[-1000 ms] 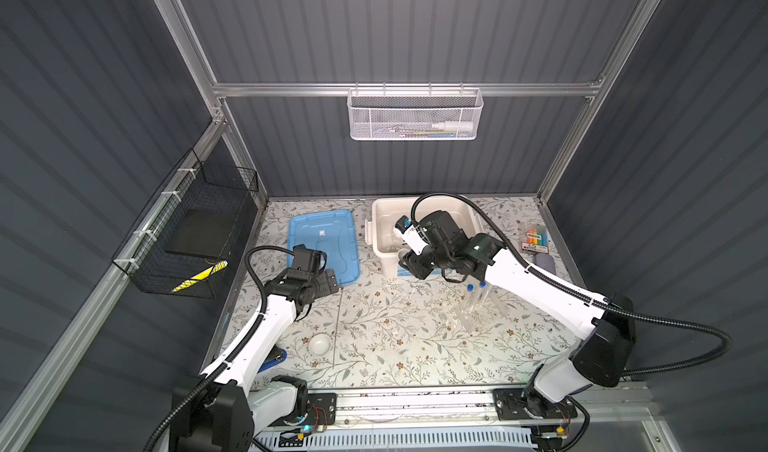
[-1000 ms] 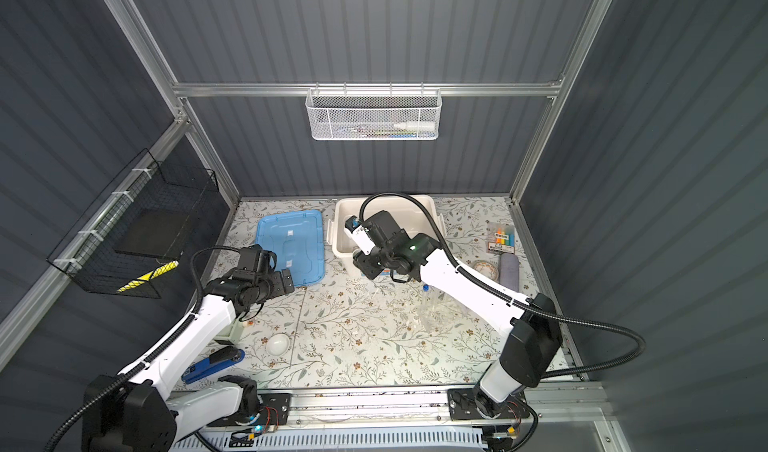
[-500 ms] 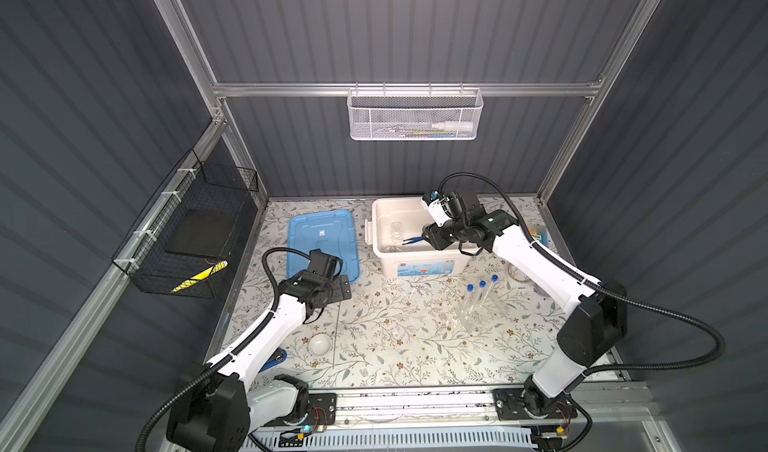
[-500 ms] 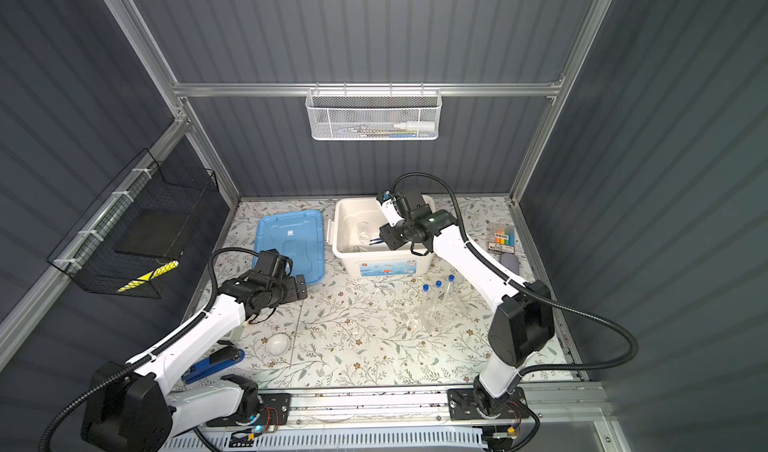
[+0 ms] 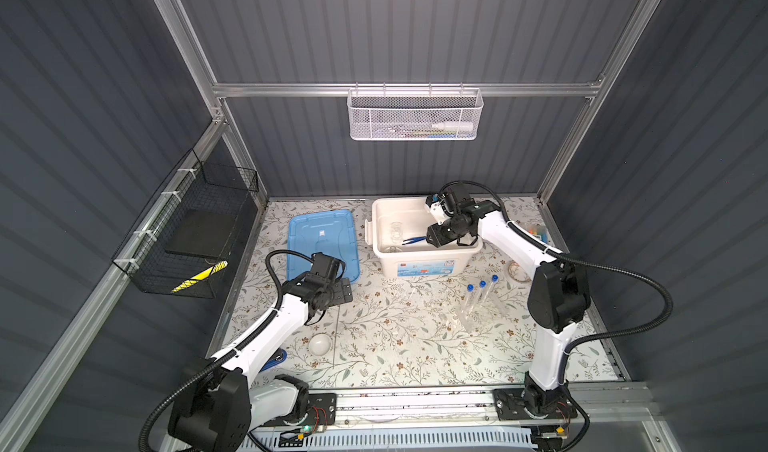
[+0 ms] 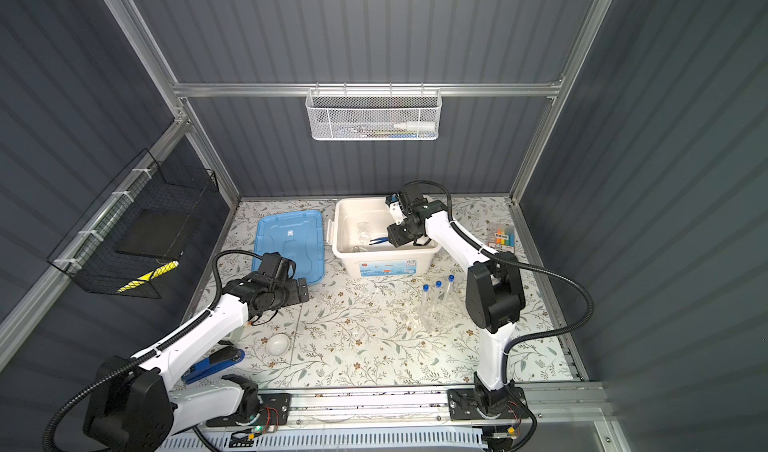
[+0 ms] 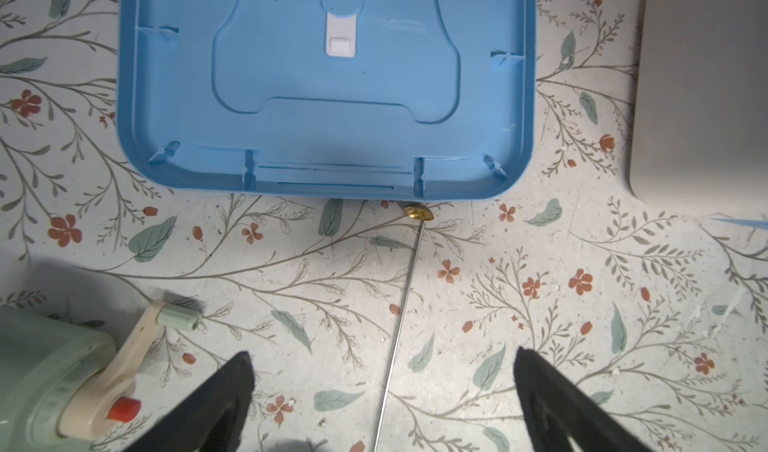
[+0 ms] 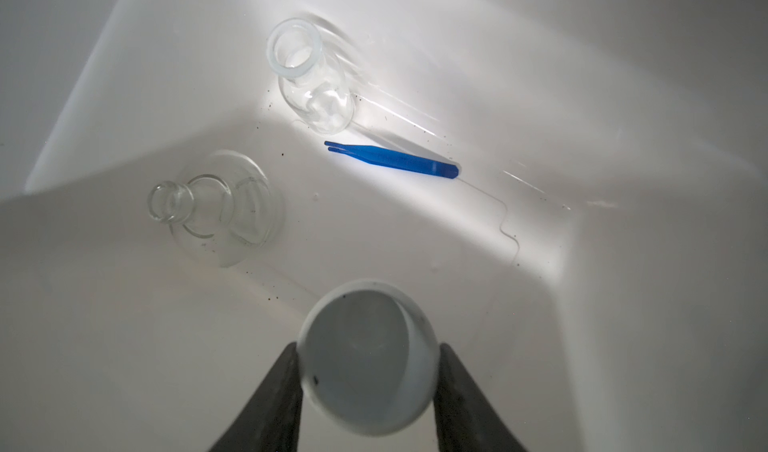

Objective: Organize the chemistry lab equipment
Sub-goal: 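Drop the cup into the bin with the right while the left descends to the rod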

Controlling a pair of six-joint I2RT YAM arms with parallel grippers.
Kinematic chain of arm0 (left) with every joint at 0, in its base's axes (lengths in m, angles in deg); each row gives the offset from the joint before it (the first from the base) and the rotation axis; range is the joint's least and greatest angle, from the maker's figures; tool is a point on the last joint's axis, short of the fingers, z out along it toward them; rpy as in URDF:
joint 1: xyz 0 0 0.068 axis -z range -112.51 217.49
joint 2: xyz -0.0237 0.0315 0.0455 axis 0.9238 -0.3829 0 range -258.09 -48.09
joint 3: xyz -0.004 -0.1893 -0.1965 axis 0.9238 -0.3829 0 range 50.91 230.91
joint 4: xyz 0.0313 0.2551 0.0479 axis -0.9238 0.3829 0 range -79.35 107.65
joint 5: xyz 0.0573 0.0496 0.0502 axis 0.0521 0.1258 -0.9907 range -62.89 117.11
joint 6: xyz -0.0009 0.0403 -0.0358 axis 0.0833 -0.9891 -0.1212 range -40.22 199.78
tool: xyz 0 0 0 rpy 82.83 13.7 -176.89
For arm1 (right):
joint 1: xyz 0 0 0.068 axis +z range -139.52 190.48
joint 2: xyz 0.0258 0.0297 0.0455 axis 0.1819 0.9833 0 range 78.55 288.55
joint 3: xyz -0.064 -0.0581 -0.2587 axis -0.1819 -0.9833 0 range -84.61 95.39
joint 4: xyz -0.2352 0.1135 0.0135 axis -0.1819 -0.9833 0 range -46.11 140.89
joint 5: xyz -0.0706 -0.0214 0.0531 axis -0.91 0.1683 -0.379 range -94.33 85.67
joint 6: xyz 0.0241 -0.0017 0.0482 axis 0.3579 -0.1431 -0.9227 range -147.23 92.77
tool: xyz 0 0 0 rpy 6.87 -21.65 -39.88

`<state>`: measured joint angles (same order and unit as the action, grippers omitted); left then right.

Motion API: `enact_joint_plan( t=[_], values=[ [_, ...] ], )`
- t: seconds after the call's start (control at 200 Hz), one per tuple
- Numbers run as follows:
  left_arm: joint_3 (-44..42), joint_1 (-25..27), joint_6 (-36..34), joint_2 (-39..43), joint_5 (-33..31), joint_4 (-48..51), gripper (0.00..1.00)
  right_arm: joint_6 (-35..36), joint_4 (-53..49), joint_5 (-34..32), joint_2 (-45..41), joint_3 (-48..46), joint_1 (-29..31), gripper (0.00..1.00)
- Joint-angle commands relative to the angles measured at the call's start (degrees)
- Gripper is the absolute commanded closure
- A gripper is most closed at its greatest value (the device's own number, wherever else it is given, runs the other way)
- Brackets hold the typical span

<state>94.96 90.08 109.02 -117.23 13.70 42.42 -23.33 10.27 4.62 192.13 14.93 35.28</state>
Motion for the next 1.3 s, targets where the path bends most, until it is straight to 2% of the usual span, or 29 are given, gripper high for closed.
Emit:
enact_joint_plan(
  t=[0.0, 0.47, 0.805, 1.015, 1.206, 1.296],
  values=[
    [-0.6, 0.4, 1.1, -0.5, 0.0, 0.4, 0.01, -0.4, -4.0, 1.4, 2.7, 3.4, -0.1, 0.58],
    [-1.8, 0.7, 1.1, -1.1, 0.6, 0.0, 0.03, -0.2, -8.5, 3.3, 10.1, 8.6, -0.1, 0.57],
    [-1.5, 1.0, 0.4, -3.6, 2.7, 0.0, 0.13, 0.7, -10.7, 3.2, 13.9, 11.0, -0.1, 0.57],
    [-1.7, 1.1, 0.1, -4.7, 3.6, -0.2, 0.15, 0.1, -10.6, 2.3, 14.4, 10.6, 0.0, 0.57],
    [-1.8, 1.1, -0.1, -5.8, 4.5, -0.4, 0.21, 0.2, -10.3, 2.2, 14.5, 10.3, 0.2, 0.52],
    [-1.6, 1.1, -0.2, -6.8, 5.2, -0.4, 0.26, 0.4, -10.1, 2.3, 14.3, 10.3, 0.3, 0.51]
  ],
)
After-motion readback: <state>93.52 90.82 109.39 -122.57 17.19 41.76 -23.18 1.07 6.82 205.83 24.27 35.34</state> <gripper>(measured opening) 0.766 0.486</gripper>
